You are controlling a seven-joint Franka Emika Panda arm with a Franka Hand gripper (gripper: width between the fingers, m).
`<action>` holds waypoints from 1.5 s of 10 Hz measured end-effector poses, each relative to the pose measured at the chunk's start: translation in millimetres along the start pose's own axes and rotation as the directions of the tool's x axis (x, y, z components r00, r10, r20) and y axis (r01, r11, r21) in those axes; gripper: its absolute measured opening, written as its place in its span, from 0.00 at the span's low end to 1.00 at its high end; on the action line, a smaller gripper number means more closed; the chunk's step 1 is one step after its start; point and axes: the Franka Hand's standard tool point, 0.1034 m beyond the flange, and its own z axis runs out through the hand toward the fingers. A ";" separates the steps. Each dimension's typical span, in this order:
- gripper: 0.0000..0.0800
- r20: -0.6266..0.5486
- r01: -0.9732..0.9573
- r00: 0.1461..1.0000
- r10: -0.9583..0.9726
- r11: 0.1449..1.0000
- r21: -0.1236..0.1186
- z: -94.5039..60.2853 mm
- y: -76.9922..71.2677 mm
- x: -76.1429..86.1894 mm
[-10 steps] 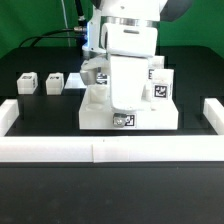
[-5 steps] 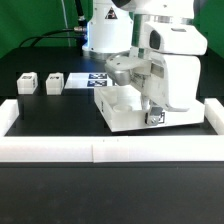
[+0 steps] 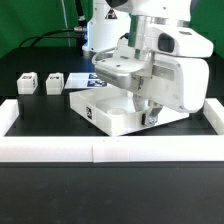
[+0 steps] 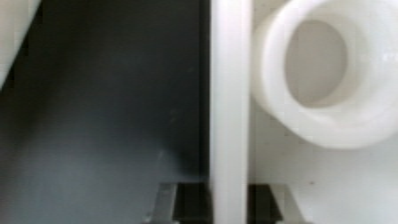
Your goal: Assemble square table
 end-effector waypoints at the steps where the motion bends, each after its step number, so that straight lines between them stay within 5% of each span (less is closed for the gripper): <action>1: 0.08 -0.008 0.028 1.000 -0.028 1.000 -0.004 -2.1 7.1 11.5; 3: 0.08 -0.012 0.137 0.990 -0.137 0.990 -0.021 -9.0 21.9 24.6; 8: 0.08 0.012 0.493 0.870 -0.493 0.870 0.005 -4.7 15.1 21.8; 12: 0.08 -0.009 0.650 0.760 -0.650 0.760 0.014 -5.3 45.9 53.6; 15: 0.08 -0.011 0.732 0.681 -0.732 0.681 0.020 -4.3 46.0 52.7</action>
Offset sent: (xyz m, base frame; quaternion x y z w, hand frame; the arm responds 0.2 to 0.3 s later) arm -0.0050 0.0164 0.0087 0.0172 0.0246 -0.1169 0.9927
